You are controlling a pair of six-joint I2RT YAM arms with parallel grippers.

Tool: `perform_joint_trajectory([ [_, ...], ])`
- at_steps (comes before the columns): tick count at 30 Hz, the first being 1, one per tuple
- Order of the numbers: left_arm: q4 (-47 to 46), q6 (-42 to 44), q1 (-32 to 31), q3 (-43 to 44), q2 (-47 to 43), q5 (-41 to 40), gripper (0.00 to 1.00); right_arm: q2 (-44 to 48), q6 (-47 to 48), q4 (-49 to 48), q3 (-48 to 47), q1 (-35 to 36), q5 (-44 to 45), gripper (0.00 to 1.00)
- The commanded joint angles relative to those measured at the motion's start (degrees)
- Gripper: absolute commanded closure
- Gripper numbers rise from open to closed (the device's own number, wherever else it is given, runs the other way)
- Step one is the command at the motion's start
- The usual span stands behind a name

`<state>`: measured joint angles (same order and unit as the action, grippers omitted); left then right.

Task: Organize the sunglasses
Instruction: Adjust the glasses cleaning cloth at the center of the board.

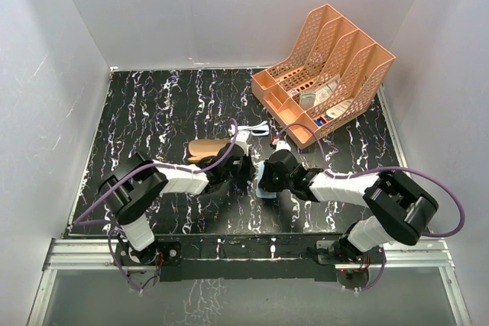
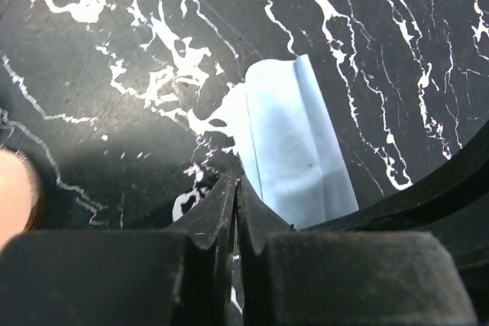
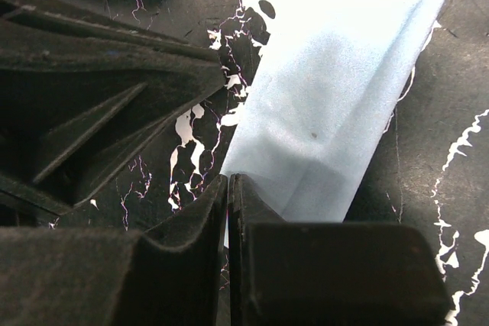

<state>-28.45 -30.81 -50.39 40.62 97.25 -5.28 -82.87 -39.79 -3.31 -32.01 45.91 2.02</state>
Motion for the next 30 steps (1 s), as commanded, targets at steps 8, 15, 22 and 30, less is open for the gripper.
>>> perform_joint_trajectory([
  [8, -2.87, 1.56, 0.68, 5.46, 4.27, 3.64, 1.00, 1.04, -0.43, -0.38, 1.74, 0.58, 1.00, 0.96],
  [15, -3.22, 1.76, 2.25, 6.15, 5.20, 4.32, 1.00, 1.14, -0.33, -0.27, 1.57, 0.58, 0.89, 0.96],
  [22, -3.15, 2.16, 3.02, 7.11, 6.25, 4.53, 1.00, 0.89, -0.22, -0.12, 1.59, 0.57, 1.01, 0.96],
  [30, -3.51, 2.20, 3.13, 7.63, 7.63, 5.37, 1.00, 0.56, -0.28, -0.01, 1.51, 0.58, 1.06, 0.96],
])
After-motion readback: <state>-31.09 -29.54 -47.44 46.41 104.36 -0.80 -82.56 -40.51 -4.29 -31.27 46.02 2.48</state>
